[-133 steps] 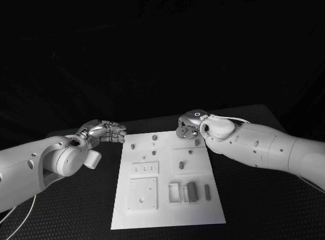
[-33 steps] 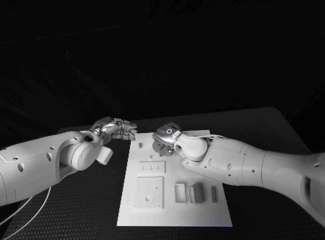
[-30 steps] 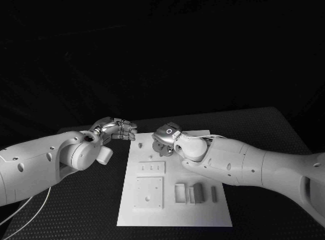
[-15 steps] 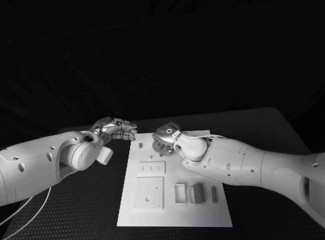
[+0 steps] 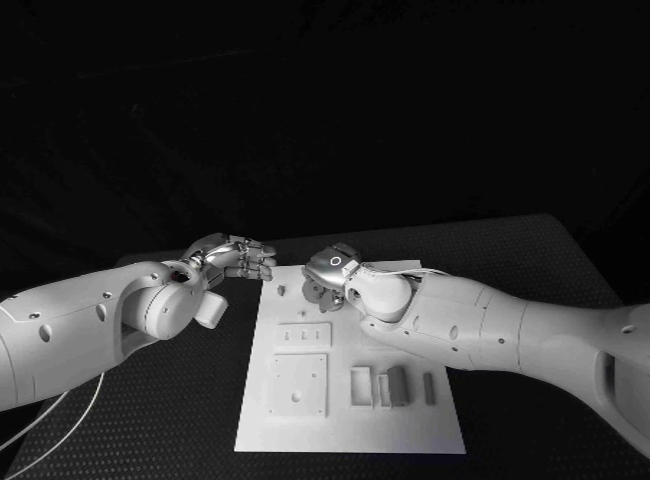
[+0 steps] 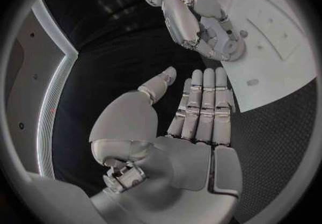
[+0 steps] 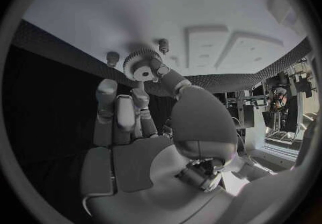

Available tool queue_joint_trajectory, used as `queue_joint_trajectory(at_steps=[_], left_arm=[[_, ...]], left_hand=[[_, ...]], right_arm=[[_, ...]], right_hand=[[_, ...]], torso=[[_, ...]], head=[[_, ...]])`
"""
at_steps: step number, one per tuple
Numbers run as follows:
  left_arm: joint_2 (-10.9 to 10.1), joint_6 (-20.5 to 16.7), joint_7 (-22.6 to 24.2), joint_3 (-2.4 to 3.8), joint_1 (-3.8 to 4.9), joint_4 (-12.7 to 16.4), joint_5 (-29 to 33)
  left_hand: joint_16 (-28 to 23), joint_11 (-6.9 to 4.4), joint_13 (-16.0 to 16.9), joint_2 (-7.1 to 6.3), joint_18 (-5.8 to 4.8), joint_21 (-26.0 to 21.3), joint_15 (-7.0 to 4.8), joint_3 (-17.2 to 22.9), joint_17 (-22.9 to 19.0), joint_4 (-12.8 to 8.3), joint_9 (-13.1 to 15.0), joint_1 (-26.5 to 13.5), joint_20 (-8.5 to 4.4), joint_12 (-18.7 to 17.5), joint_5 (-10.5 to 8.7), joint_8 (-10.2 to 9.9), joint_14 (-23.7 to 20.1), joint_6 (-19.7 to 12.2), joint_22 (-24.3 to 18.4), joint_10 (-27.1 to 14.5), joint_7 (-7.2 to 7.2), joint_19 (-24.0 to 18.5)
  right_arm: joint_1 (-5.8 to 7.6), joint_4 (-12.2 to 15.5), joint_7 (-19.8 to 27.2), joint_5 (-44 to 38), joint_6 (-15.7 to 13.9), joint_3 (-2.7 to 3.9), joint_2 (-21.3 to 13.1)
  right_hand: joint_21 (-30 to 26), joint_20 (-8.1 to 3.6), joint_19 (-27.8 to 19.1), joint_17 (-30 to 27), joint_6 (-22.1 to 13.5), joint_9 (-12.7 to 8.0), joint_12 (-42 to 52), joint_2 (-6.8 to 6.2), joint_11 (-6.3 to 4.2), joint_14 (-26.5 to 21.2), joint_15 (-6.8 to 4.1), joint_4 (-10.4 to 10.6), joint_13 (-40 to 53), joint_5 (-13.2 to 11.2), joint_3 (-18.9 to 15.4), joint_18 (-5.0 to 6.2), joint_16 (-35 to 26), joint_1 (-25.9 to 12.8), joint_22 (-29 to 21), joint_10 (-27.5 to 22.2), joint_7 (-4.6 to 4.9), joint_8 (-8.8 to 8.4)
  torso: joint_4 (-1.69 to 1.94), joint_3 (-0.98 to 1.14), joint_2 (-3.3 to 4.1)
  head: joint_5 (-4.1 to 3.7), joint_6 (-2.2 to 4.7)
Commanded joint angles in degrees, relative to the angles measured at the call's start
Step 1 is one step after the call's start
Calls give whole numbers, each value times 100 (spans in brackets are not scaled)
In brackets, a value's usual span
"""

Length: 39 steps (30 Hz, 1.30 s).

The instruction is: Assemble the parts on the task board

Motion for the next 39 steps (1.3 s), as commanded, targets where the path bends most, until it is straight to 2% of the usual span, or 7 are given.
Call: queue_joint_trajectory(at_steps=[1, 26, 33, 39], left_arm=[[24, 67, 55, 4, 2, 0, -14], [41, 71, 53, 3, 2, -20, -14], [46, 77, 53, 3, 2, -20, -14], [40, 72, 49, 3, 2, -22, -14]], left_hand=[[-24, 18, 10, -17, 99, -34, 30, -24, 8, 2, 7, -39, 28, -32, -23, -40, 24, -17, 6, -13, 3, -10], [-36, 19, 15, -17, 99, -39, 30, -25, 19, 2, 12, -40, 29, -38, -23, -42, 26, -18, 11, -13, 4, -9], [-39, 19, 17, -17, 99, -41, 30, -25, 22, 2, 13, -40, 29, -39, -23, -43, 27, -19, 12, -13, 4, -9], [-42, 19, 18, -17, 99, -42, 30, -25, 24, 3, 14, -41, 29, -41, -23, -43, 28, -19, 13, -13, 4, -9]], right_arm=[[10, -30, 23, -16, 30, -1, 45], [32, -137, 51, 74, 88, -1, 110], [39, -158, 80, 133, 126, -1, 129], [45, -195, 103, 173, 132, -1, 145]], right_hand=[[-15, -31, 9, -21, 462, 3, -32, -22, 23, -6, 15, -11, -11, 13, 33, 249, -33, 50, 71, 5, 301, -1], [-54, -16, -10, -137, 332, -28, -61, -56, 77, -93, 64, -6, -33, 13, 41, 249, -65, 45, 73, -19, 357, -101], [-91, 2, -26, -212, 113, -103, -93, -92, 153, -159, 132, -6, -59, 12, 53, 249, -89, 62, 76, -64, 439, -249], [-104, 11, -31, -246, 39, -132, -105, -97, 182, -188, 161, -8, -72, 12, 56, 249, -97, 79, 79, -83, 470, -296]], torso=[[338, -1, 0], [336, 1, 0], [334, 1, 0], [335, 0, 0]], head=[[4, 4], [11, 6], [13, 9], [9, 12]])
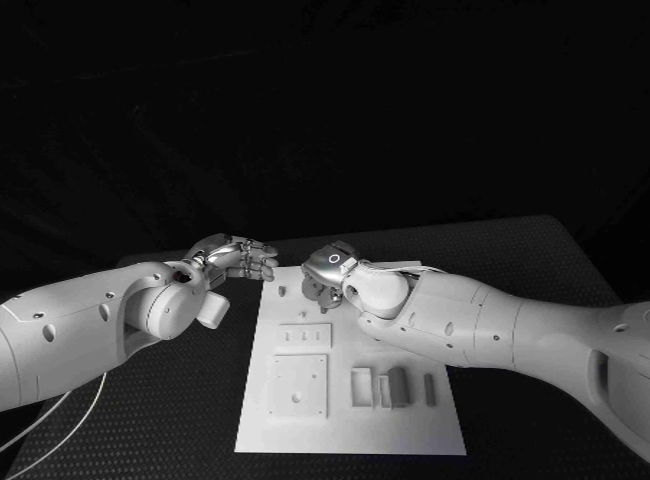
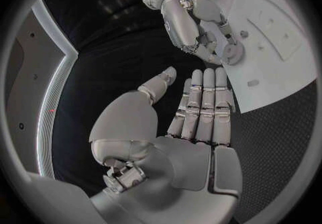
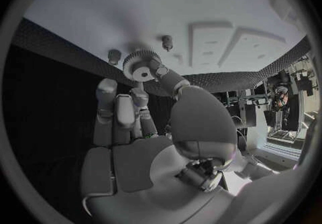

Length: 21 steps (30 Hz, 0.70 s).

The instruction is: Assemble the parts on the task board

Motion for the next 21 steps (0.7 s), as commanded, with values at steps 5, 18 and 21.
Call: queue_joint_trajectory(at_steps=[5, 18, 21], left_arm=[[15, 75, 52, 4, 2, 6, -13], [12, 76, 49, 4, 2, 2, -13], [9, 73, 47, 4, 2, 1, -13]], left_hand=[[-22, 19, 11, -17, 99, -21, 30, -25, 11, 2, 8, -40, 29, -19, -23, -22, 28, -19, 8, -12, 4, -8], [-28, 20, 14, -18, 99, -24, 31, -25, 17, 3, 11, -41, 30, -23, -23, -23, 30, -20, 10, -12, 5, -8], [-29, 20, 14, -18, 99, -25, 31, -25, 18, 3, 11, -41, 30, -23, -23, -24, 30, -20, 11, -12, 5, -8]], right_arm=[[7, -46, 70, 46, 114, -1, 28], [13, -83, 122, 125, 253, -1, 32], [14, -76, 130, 160, 248, -2, 32]], right_hand=[[-43, -4, -18, -62, 174, -21, -51, -43, 69, -74, 27, -8, -19, 12, 25, 248, -40, 25, 80, -12, 255, -51], [-69, 16, -38, -132, 75, -55, -73, -65, 103, -138, 59, -3, -45, 11, 18, 248, -63, 25, 82, -46, 291, -108], [-77, 23, -44, -146, 17, -71, -75, -70, 118, -153, 74, -3, -52, 12, 16, 248, -67, 29, 83, -58, 307, -139]], torso=[[332, -1, 0], [332, -1, 0], [331, 1, 1]], head=[[-3, 1], [-14, 7], [-22, 4]])
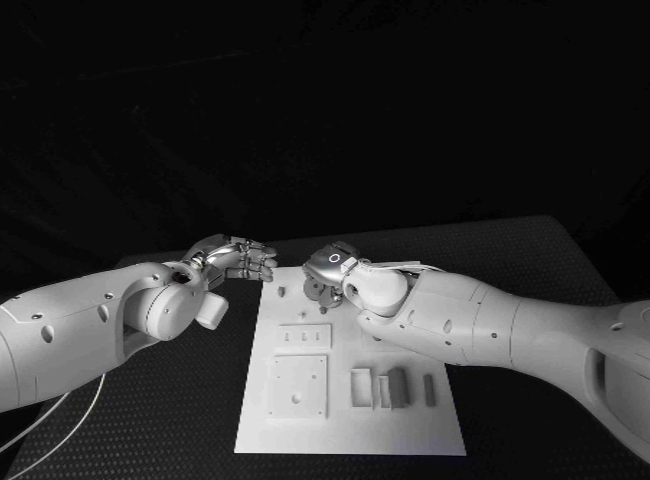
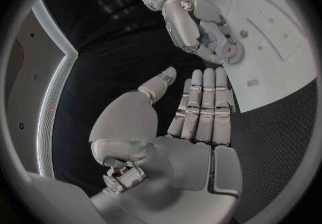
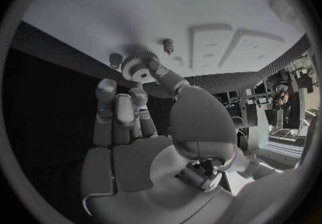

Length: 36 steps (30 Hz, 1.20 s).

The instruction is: Assemble the parts on the task board

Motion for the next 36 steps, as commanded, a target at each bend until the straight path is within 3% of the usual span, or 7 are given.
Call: queue_joint_trajectory(at_steps=[1, 9, 20, 36], left_arm=[[7, 70, 47, 4, 3, 6, -13], [13, 72, 47, 4, 3, 2, -13], [5, 73, 50, 4, 3, -2, -13], [4, 71, 50, 4, 3, -8, -13]], left_hand=[[-29, 20, 10, -18, 99, -25, 16, -25, 8, 3, 10, -41, 30, -23, -23, -24, 15, -20, 5, -12, 5, -8], [-32, 20, 12, -18, 99, -27, 16, -25, 10, 3, 11, -41, 30, -25, -23, -24, 16, -20, 7, -12, 5, -8], [-38, 20, 14, -9, 99, -29, 16, -22, 16, 6, 14, -41, 30, -28, -22, -26, 17, -20, 9, -11, 5, -7], [-45, 21, 17, -9, 98, -33, 17, -25, 22, 10, 16, -48, 31, -32, -23, -27, 19, -21, 12, -12, 5, -7]], right_arm=[[4, 9, 69, 52, 116, -2, 7], [7, 18, 70, 68, 126, -2, 4], [9, 13, 114, 209, 197, -1, -43], [10, -57, 131, 411, 292, -1, -85]], right_hand=[[-33, 6, -25, -1, 92, -22, -30, -54, 59, -37, 5, -4, -12, 11, 14, 249, -21, 10, 84, 0, 201, -55], [-48, 22, -24, -13, -168, -75, -27, -86, 35, -54, -14, 3, -34, 12, 4, 249, -26, 17, 89, -15, 171, -171], [-55, 27, -24, -25, -250, -85, -28, -84, 31, -66, -22, 13, -44, 11, -1, 249, -30, 6, 91, -24, 171, -198], [-51, 31, -45, 24, -93, -25, 13, 181, 54, -59, 0, -15, -47, 10, -21, 249, -9, 42, 109, -51, 195, -62]], torso=[[327, 2, 1], [329, 1, 0], [330, 2, 1], [329, 2, 0]], head=[[-8, -3], [-10, -4], [-18, -8], [-32, -14]])
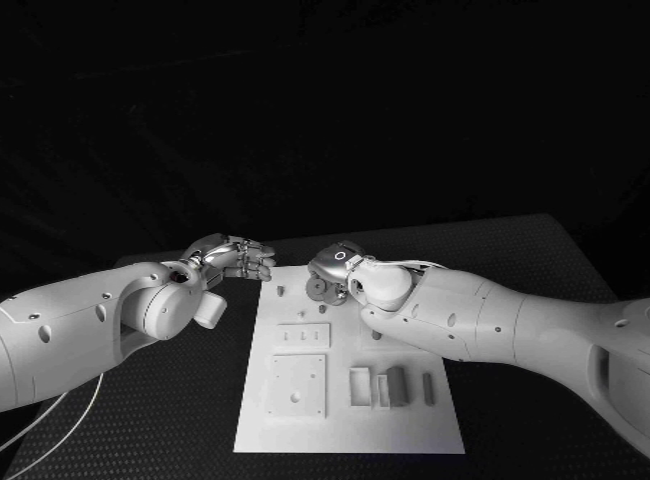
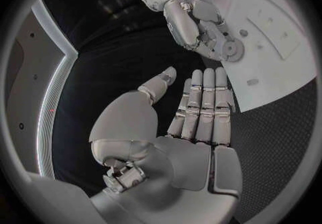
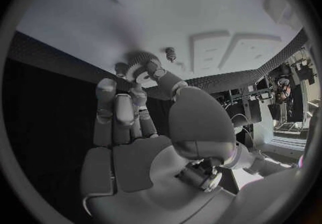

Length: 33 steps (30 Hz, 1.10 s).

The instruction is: Assemble the parts on the task board

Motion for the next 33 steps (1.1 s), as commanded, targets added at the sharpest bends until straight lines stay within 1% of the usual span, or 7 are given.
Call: queue_joint_trajectory(at_steps=[1, 6, 16, 18, 22, 29, 33], left_arm=[[11, 66, 52, 4, 3, 5, -13], [8, 65, 51, 4, 3, 4, -13], [7, 58, 49, 4, 3, 7, -13], [8, 62, 49, 4, 3, 7, -13], [3, 55, 45, 4, 3, 5, -13], [5, 61, 46, 3, 3, 5, -13], [0, 55, 43, 3, 3, 2, -13]], left_hand=[[-24, 21, 9, -9, 98, -33, 18, -25, 8, 11, 8, -48, 31, -32, -23, -27, 20, -21, 9, -12, 5, -7], [-26, 21, 10, -8, 98, -34, 18, -25, 9, 12, 8, -50, 31, -33, -23, -28, 20, -21, 10, -12, 5, -6], [-30, 21, 12, -8, 99, -36, 18, -25, 13, 12, 10, -50, 31, -35, -23, -28, 21, -21, 11, -12, 5, -7], [-31, 21, 12, -9, 99, -37, 18, -25, 13, 12, 10, -50, 31, -35, -23, -29, 21, -21, 11, -12, 5, -7], [-32, 21, 13, -8, 99, -38, 18, -24, 15, 12, 11, -49, 31, -36, -22, -29, 22, -21, 12, -12, 5, -7], [-35, 21, 14, -8, 100, -39, 18, -23, 18, 11, 12, -48, 31, -38, -22, -29, 22, -21, 13, -12, 5, -7], [-37, 21, 15, -8, 100, -40, 18, -22, 19, 10, 12, -46, 31, -39, -22, -30, 23, -21, 14, -12, 5, -7]], right_arm=[[-8, -13, 37, 75, 135, -6, 1], [-6, -44, -2, 70, 157, -6, 4], [-3, -74, 77, 236, 283, -6, 11], [1, -79, 96, 262, 304, -6, 15], [5, -84, 113, 413, 412, -6, 22], [11, -116, 114, 459, 486, -6, 22], [15, -115, 131, 523, 606, -6, 13]], right_hand=[[-5, 10, -22, 26, 108, 32, 17, 61, 4, 14, 26, -13, -5, 10, -26, 254, -5, -19, 110, -36, 97, 60], [5, 8, -18, 47, 201, 49, 33, 96, 19, 32, 38, -13, -7, 11, -34, 254, 5, -37, 112, -31, 113, 113], [5, 9, -22, 20, 177, 39, 37, 68, 27, 12, 48, -12, -11, 12, -43, 254, 2, -53, 111, -34, 121, 98], [0, 12, -32, -10, 86, 14, 36, 58, 15, -15, 41, -12, -18, 13, -38, 254, -7, -53, 108, -46, 106, 48], [-5, 20, -53, -26, -249, -50, 30, 80, -88, -48, -50, -19, -36, 13, -29, 254, -15, -15, 108, -71, -7, -112], [-5, 22, -66, -31, -331, -51, 27, 118, -124, -64, -86, -18, -42, 13, -34, 254, -19, -4, 109, -84, -44, -134], [-6, 21, -77, -40, -339, -43, 26, 182, -132, -78, -97, -26, -43, 15, -24, 254, -21, 14, 109, -92, -52, -127]], torso=[[333, 0, 0], [334, 2, 0], [331, 1, 1], [332, 0, 2], [333, -1, 0], [333, -3, 2], [332, -1, 1]], head=[[-9, -1], [-15, -5], [-21, -2], [-21, 3], [-24, -1], [-23, -6], [-26, -7]])
